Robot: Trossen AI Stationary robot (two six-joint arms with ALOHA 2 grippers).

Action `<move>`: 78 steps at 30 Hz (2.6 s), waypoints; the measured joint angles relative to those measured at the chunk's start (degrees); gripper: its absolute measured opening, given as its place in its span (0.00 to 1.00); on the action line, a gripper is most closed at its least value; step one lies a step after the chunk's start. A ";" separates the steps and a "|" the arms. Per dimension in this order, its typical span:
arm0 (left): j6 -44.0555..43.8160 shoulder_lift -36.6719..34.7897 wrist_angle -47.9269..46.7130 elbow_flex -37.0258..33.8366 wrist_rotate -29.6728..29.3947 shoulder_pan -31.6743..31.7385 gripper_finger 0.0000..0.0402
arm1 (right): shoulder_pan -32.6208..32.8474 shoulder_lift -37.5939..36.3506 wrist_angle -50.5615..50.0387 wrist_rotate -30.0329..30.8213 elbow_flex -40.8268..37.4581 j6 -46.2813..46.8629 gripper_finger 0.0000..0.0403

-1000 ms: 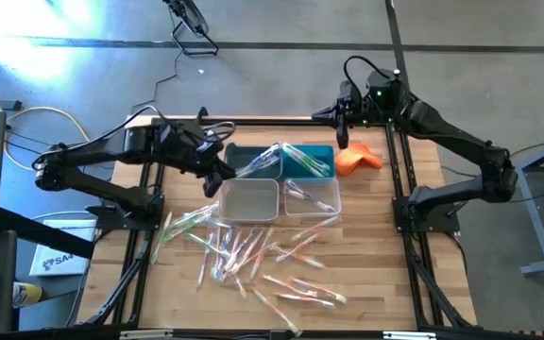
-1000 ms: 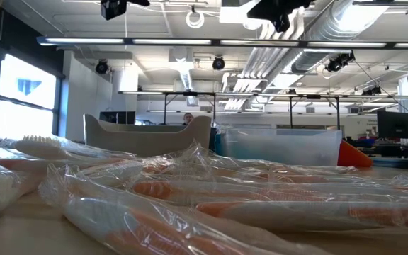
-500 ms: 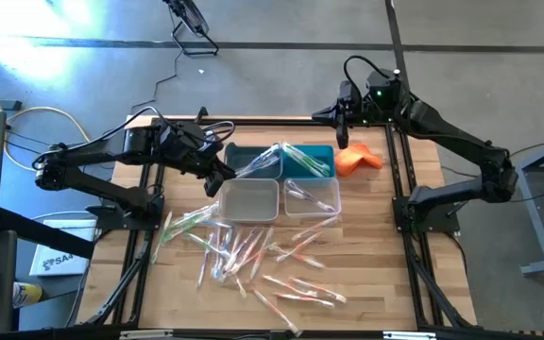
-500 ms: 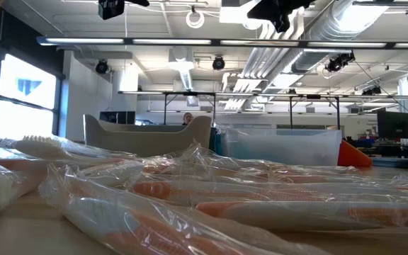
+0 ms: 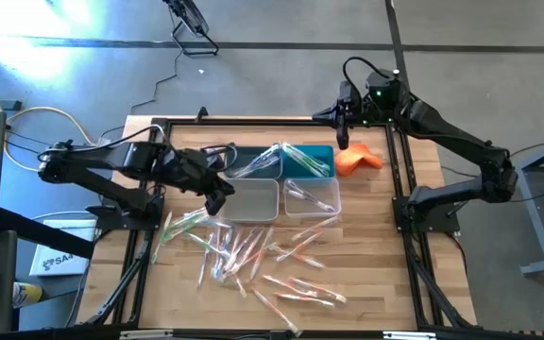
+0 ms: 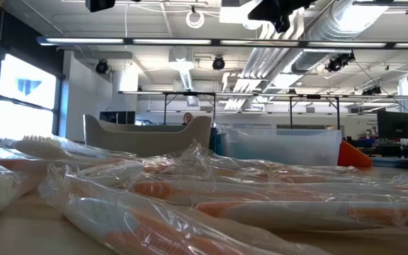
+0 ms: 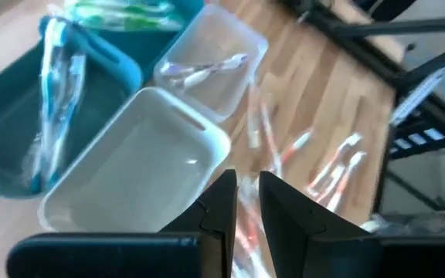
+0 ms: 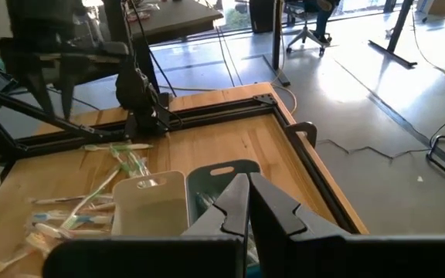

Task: Pick & Place Toothbrushes
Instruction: Put the purple toothbrush into the transparent bin

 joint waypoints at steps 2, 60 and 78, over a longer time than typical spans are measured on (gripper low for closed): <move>-0.20 0.17 -0.92 0.04 -0.52 -1.38 0.14 | 0.00 0.00 -0.36 -0.04 0.00 0.34 0.01; -47.15 13.76 -8.82 0.00 6.67 -24.27 0.14 | 5.11 0.02 -1.34 -0.11 0.00 1.56 0.01; -75.93 13.74 -22.43 0.00 4.78 -31.97 0.14 | 5.11 0.02 -1.29 0.00 0.00 1.35 0.01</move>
